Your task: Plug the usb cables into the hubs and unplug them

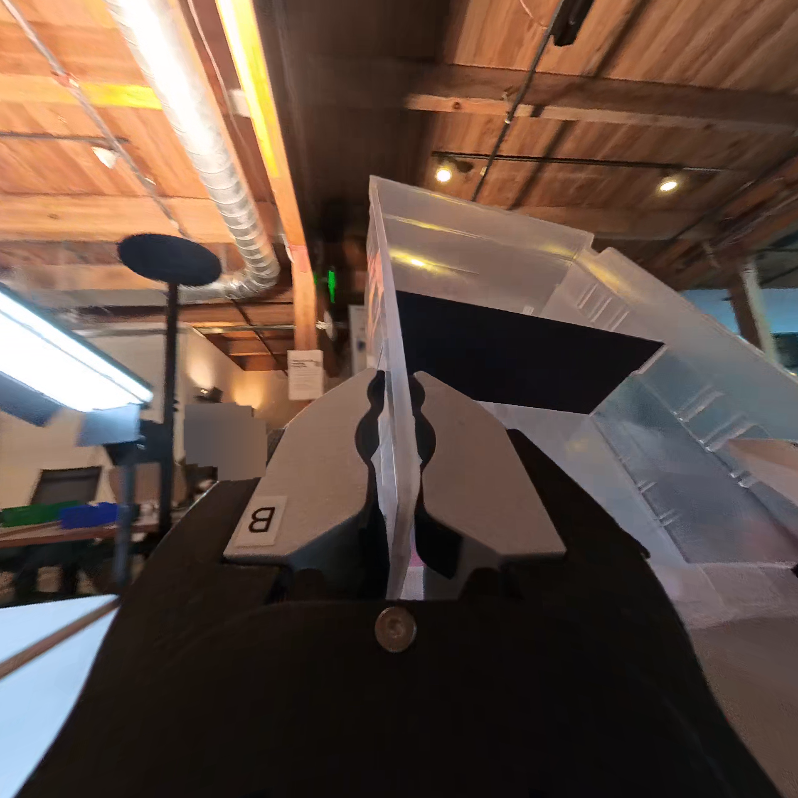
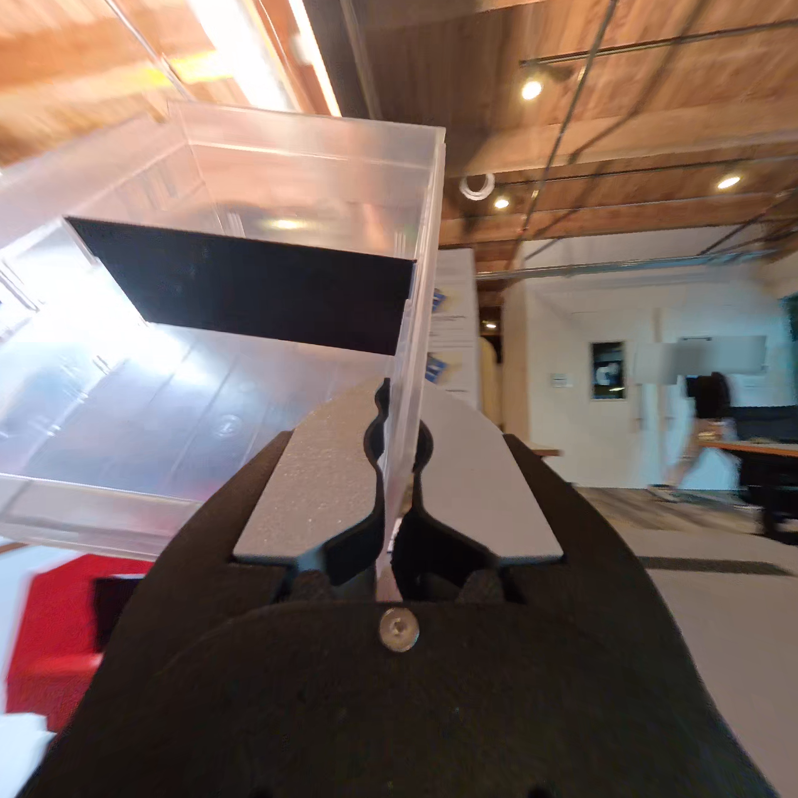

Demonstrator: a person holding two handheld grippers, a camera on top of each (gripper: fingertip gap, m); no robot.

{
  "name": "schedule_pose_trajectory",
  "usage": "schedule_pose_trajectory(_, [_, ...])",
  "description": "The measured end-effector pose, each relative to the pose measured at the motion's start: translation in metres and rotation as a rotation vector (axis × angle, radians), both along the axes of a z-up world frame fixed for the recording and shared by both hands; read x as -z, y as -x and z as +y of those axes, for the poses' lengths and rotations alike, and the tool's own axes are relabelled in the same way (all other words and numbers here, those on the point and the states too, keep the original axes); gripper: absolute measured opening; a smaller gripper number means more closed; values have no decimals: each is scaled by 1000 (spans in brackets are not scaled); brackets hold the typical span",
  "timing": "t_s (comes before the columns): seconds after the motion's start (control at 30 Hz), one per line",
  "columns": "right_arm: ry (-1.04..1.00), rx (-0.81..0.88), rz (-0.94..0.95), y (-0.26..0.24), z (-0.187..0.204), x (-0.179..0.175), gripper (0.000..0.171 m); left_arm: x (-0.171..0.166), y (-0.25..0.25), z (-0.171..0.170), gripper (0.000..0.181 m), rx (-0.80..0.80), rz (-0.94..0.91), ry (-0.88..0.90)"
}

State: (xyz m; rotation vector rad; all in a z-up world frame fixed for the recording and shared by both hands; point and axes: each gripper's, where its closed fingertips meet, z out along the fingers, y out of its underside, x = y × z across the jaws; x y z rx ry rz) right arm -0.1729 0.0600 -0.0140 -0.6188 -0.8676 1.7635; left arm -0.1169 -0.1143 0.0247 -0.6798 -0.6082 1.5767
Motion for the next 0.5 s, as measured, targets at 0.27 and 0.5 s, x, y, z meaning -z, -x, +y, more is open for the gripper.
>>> schedule_pose_trajectory(0.27, [-52, 252, -241, 50, 133, 34, 8, 30, 95, 127, 15, 241, -284, -18])
schedule_pose_trajectory(0.5, [-20, 344, -635, 93, 203, 97, 7, 138, 159, 190, 18, 295, -679, -5])
